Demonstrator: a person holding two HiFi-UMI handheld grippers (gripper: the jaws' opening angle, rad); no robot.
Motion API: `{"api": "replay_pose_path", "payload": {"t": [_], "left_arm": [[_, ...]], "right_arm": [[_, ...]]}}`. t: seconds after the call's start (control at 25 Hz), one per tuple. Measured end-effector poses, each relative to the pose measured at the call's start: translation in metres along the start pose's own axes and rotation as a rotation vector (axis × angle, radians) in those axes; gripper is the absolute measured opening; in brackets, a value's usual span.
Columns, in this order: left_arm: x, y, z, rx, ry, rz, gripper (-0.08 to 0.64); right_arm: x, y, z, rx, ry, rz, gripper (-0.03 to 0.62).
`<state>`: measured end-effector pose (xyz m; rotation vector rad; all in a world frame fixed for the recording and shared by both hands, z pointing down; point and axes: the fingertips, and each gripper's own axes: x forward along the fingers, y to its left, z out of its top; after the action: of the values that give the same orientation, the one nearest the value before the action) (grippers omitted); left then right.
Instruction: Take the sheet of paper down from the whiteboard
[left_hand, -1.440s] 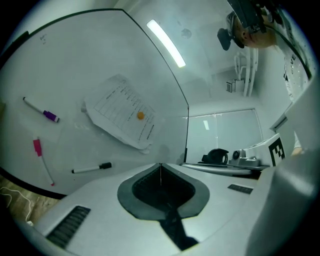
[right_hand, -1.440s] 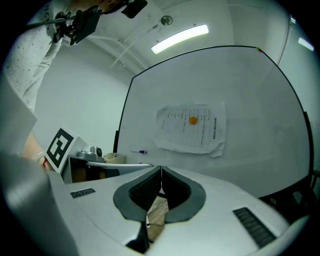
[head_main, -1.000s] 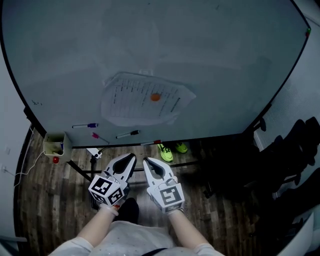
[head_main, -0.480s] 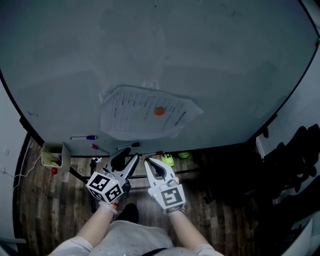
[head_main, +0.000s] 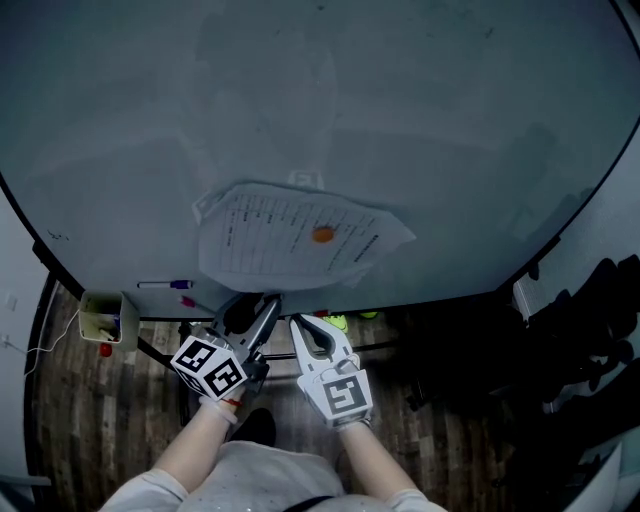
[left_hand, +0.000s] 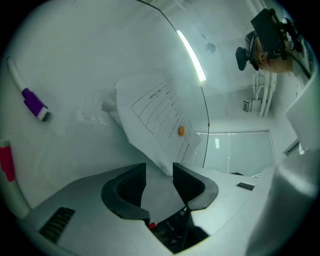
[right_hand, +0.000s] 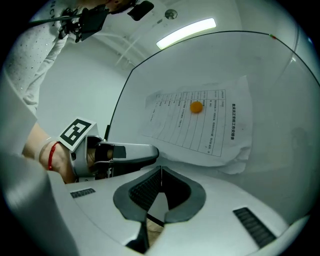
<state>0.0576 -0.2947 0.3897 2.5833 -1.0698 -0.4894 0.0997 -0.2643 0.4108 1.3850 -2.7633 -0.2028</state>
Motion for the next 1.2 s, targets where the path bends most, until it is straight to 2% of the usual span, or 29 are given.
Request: {"api": "replay_pose_path", "payload": {"t": [0.4, 0.72, 1.04, 1.2], "left_arm": [[0.014, 0.001, 0.009, -0.062, -0.034, -0.041, 0.163], [0.021, 0.0, 0.01, -0.1, -0.049, -0.067, 0.098], [0.026, 0.005, 0.015, -0.135, -0.084, -0.074, 0.097], [0.028, 0.004, 0.017, -0.144, -0.093, -0.088, 0.035]], "right_arm": [[0.01, -0.029, 0.03, -0.056, -0.053, -0.048, 0.02], [0.017, -0.055, 0.06, -0.195, -0.042, -0.108, 0.02], [0.021, -0.072, 0.094, -0.294, -0.055, -0.161, 0.02], [0.023, -0.077, 0.107, -0.337, -0.062, -0.177, 0.021]]}}
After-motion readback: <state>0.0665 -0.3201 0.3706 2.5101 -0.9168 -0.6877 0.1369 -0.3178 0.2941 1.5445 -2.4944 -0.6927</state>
